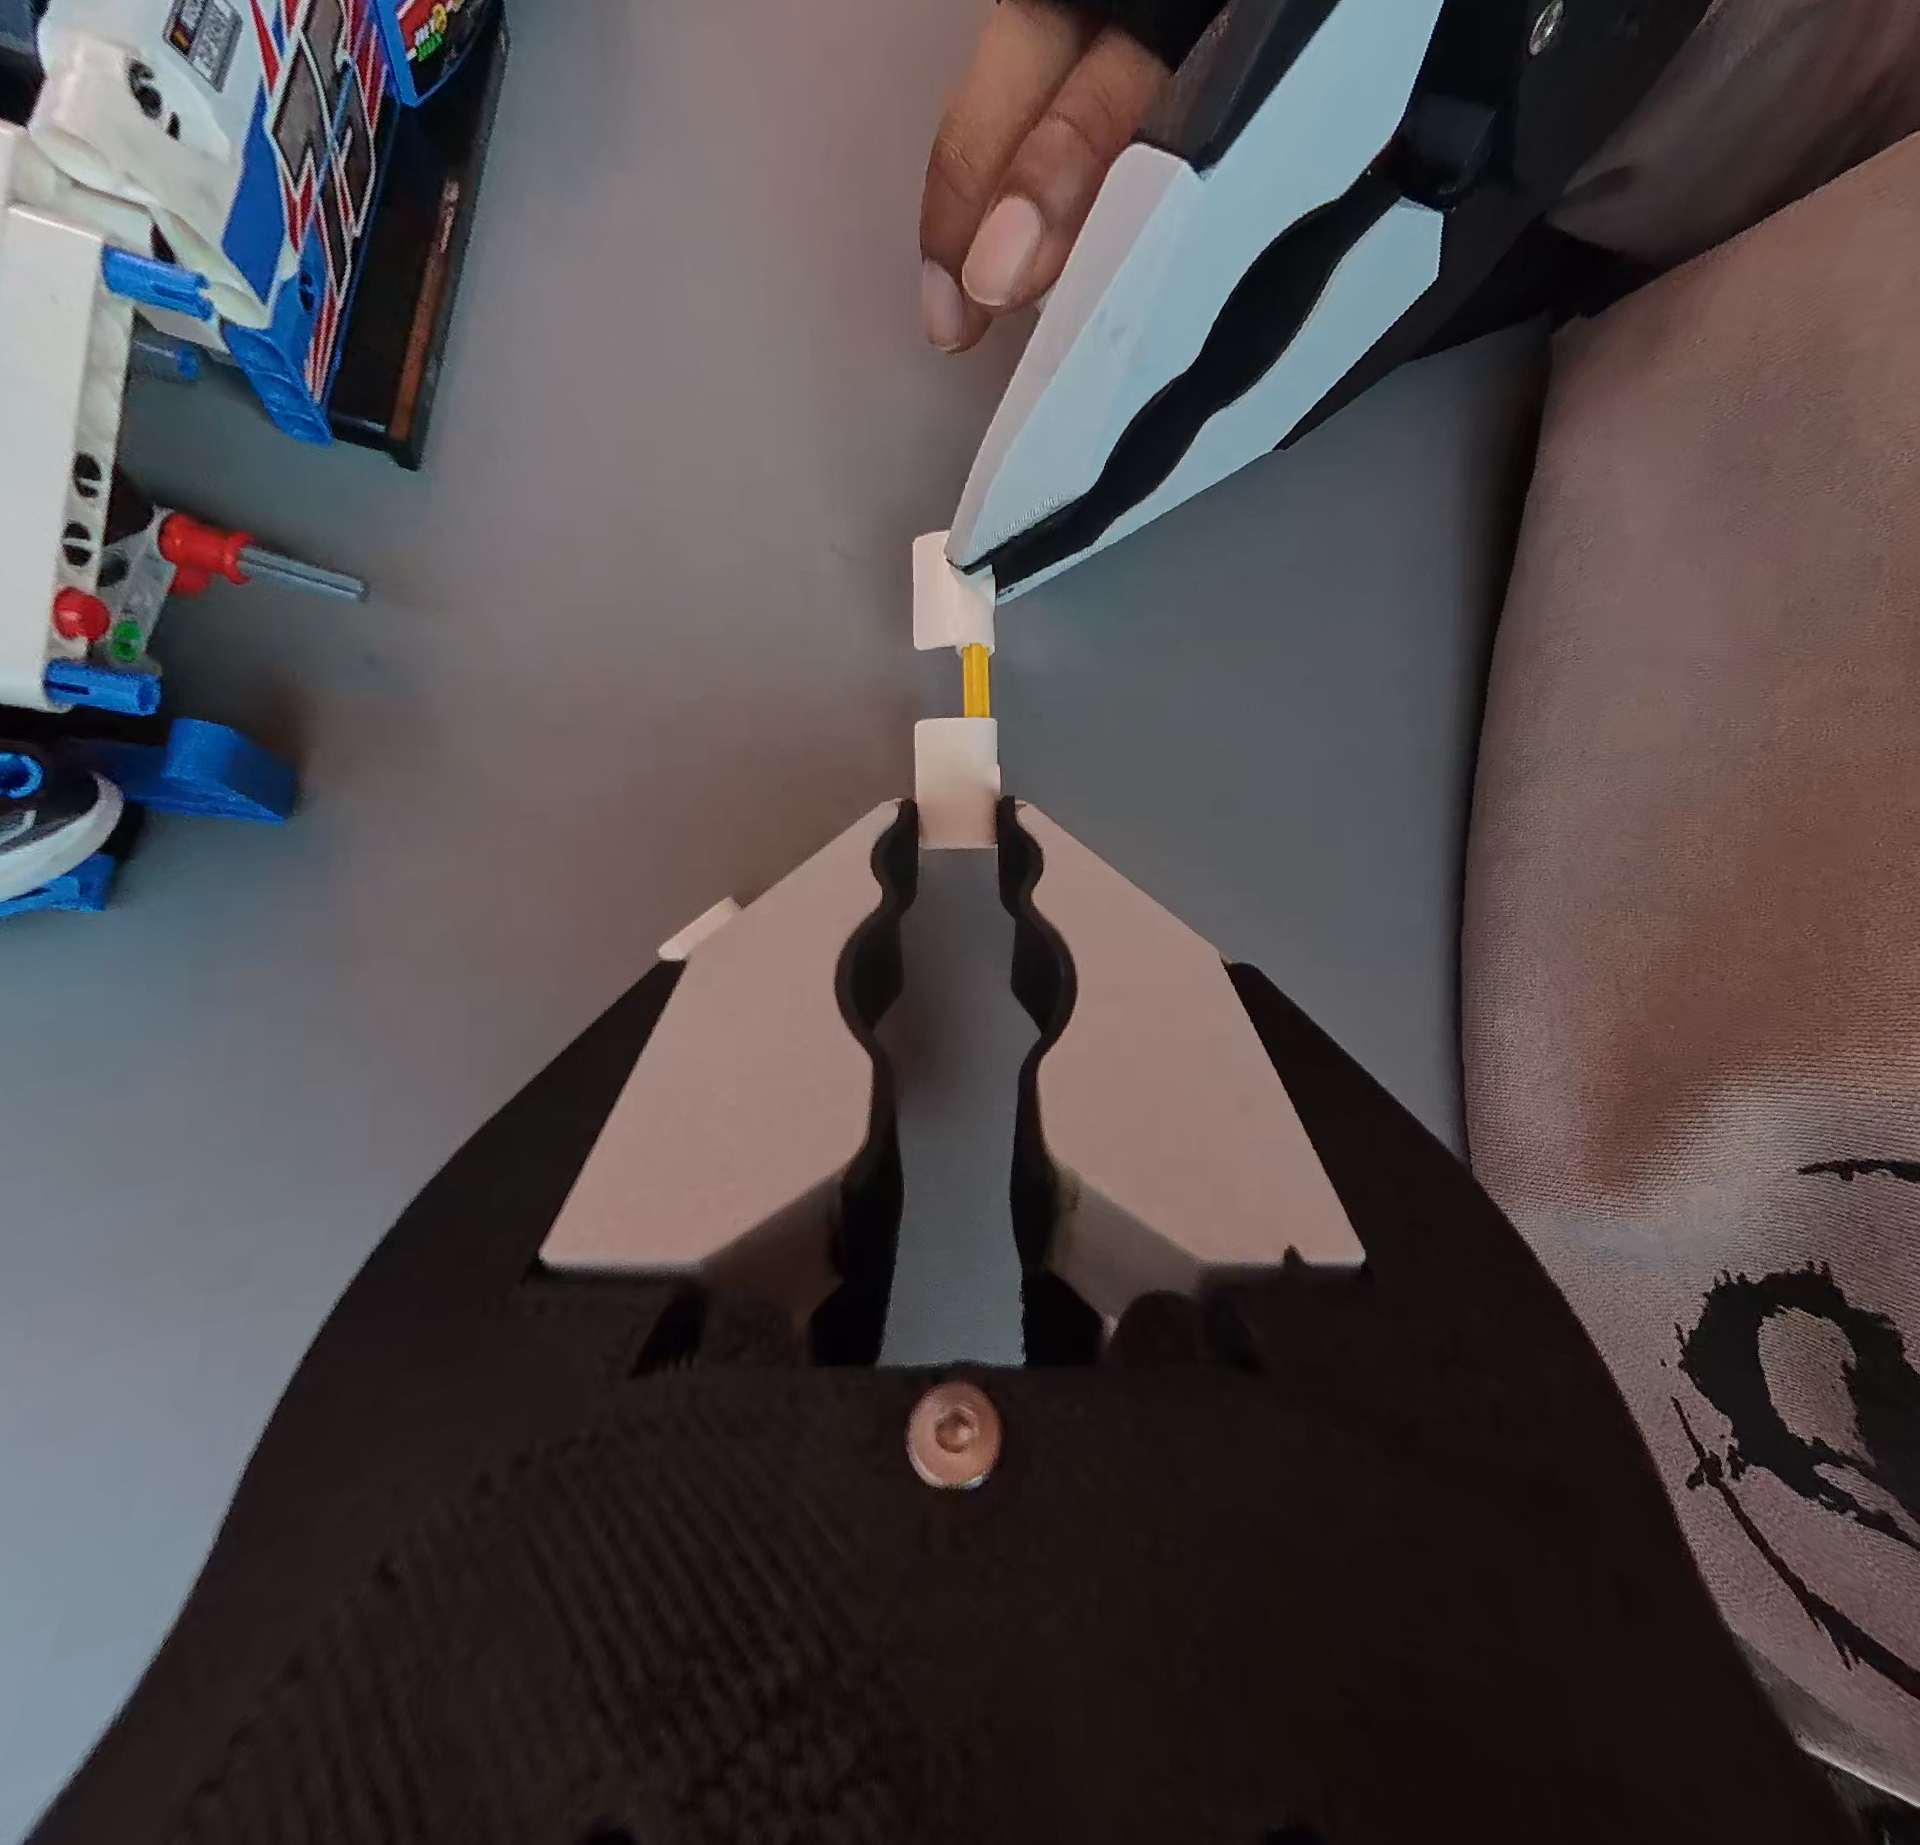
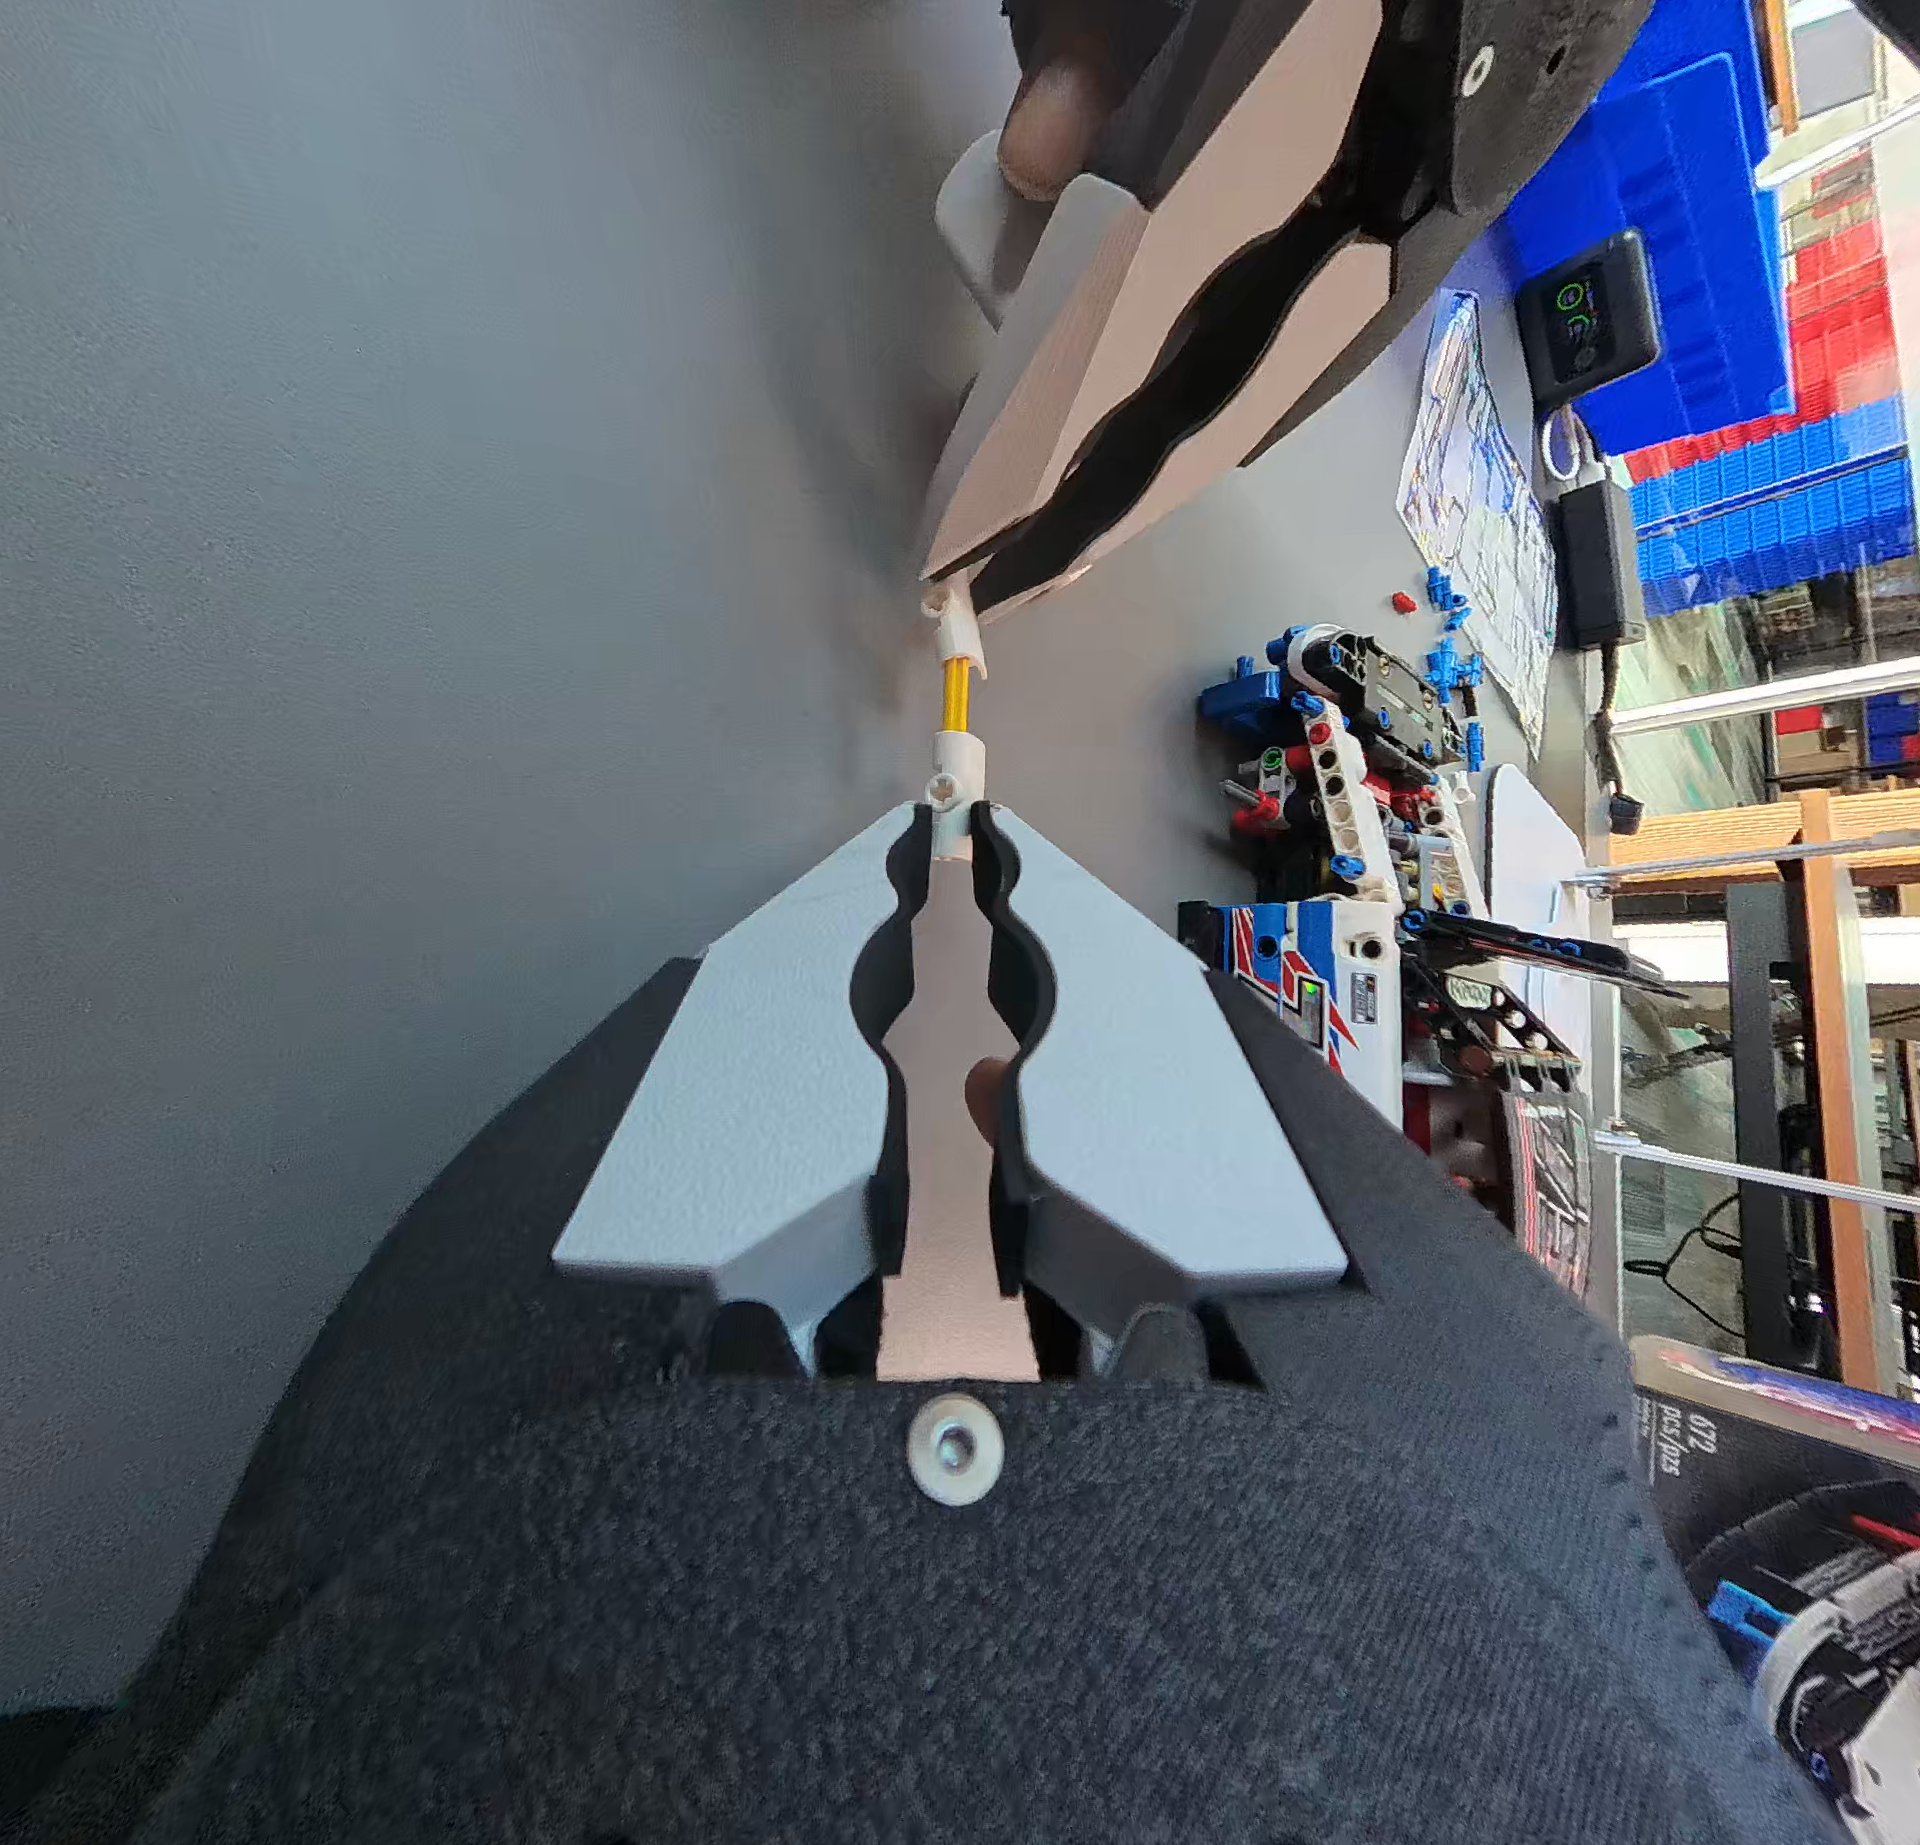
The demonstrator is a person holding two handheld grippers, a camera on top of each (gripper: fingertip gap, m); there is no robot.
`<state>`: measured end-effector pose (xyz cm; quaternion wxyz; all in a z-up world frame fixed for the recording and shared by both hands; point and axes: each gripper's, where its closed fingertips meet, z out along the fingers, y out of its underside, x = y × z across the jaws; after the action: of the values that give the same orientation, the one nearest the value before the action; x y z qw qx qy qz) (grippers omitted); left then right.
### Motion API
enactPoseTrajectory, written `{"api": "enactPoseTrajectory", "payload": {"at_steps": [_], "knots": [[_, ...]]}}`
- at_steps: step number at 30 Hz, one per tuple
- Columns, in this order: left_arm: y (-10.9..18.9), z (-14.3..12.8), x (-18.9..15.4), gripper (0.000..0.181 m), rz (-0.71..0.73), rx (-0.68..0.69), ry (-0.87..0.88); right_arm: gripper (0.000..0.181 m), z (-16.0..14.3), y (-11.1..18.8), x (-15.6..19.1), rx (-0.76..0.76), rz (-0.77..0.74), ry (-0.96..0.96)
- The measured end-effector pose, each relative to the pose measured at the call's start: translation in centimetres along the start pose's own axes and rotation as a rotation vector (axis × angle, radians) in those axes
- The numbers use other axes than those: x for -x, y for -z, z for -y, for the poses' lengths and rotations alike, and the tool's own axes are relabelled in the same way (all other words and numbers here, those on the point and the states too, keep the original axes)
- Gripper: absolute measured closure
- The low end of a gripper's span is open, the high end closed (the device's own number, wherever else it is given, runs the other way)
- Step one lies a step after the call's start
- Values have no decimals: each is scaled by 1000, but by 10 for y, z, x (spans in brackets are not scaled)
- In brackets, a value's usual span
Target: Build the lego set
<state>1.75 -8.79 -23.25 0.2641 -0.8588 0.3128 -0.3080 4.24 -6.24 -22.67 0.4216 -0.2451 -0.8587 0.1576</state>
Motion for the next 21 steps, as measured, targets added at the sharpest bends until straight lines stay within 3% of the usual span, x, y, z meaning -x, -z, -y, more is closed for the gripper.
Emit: {"api": "enactPoseTrajectory", "payload": {"at_steps": [11, 21], "knots": [[-7, -6, -7, 168, -10, 135, 5, 176, -2, -5, 11, 52, 14, 145], [-8, -1, -1, 168, 52, 182, 80, 176, -8, -5, 6, 137, -37, 130]]}}
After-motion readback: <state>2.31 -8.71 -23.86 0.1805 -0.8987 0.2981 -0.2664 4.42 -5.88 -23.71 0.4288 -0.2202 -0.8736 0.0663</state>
